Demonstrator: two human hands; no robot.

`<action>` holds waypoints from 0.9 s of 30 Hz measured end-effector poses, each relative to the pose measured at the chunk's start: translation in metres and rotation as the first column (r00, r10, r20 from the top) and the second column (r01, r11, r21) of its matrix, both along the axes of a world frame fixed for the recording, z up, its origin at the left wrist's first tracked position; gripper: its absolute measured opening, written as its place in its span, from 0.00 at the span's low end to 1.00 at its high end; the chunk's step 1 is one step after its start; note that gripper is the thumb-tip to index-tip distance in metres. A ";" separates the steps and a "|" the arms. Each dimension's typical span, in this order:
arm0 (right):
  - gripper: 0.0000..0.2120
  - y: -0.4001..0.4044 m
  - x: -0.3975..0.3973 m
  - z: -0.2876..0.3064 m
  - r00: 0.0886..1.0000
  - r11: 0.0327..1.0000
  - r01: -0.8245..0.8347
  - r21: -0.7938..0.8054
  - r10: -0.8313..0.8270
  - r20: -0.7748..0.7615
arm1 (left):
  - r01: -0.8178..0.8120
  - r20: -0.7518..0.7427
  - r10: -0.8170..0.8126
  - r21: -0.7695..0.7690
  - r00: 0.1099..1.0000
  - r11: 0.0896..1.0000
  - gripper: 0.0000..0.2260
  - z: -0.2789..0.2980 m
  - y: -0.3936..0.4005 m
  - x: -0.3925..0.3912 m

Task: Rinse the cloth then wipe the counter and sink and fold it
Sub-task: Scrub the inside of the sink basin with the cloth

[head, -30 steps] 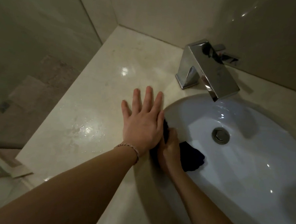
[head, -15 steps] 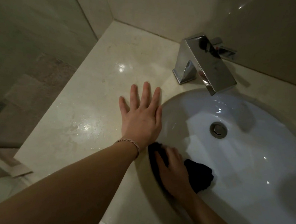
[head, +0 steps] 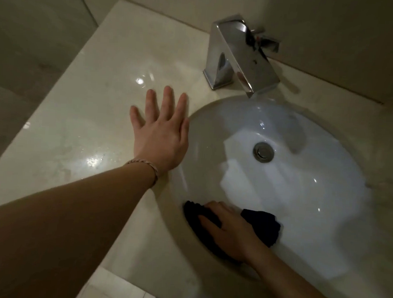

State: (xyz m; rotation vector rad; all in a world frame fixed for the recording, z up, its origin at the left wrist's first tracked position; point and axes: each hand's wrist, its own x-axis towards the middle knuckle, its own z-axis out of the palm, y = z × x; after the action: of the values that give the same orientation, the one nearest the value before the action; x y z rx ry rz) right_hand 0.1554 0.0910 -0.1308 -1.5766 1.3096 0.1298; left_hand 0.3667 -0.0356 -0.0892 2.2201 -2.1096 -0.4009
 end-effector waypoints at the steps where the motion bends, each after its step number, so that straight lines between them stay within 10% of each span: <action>1: 0.14 0.000 0.002 -0.001 1.000 1.000 0.011 -0.014 -0.011 0.004 | 0.000 0.002 0.000 -0.001 1.000 1.000 0.26 0.000 0.000 0.000; 15: 0.23 -0.081 0.069 -0.048 0.928 0.871 0.321 -0.373 -0.368 -0.061 | -0.009 0.017 0.009 -0.008 1.000 1.000 0.25 0.000 0.000 -0.002; 27: 0.22 -0.049 -0.010 -0.059 0.970 0.816 -0.056 -0.576 -0.092 -0.225 | -0.005 0.012 0.005 -0.013 1.000 1.000 0.26 -0.001 0.000 -0.001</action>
State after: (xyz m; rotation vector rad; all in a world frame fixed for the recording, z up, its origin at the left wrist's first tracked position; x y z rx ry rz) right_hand 0.1457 0.0425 -0.1902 -2.1148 1.6605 -0.1079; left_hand 0.3653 -0.0359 -0.0904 2.2260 -2.1056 -0.3736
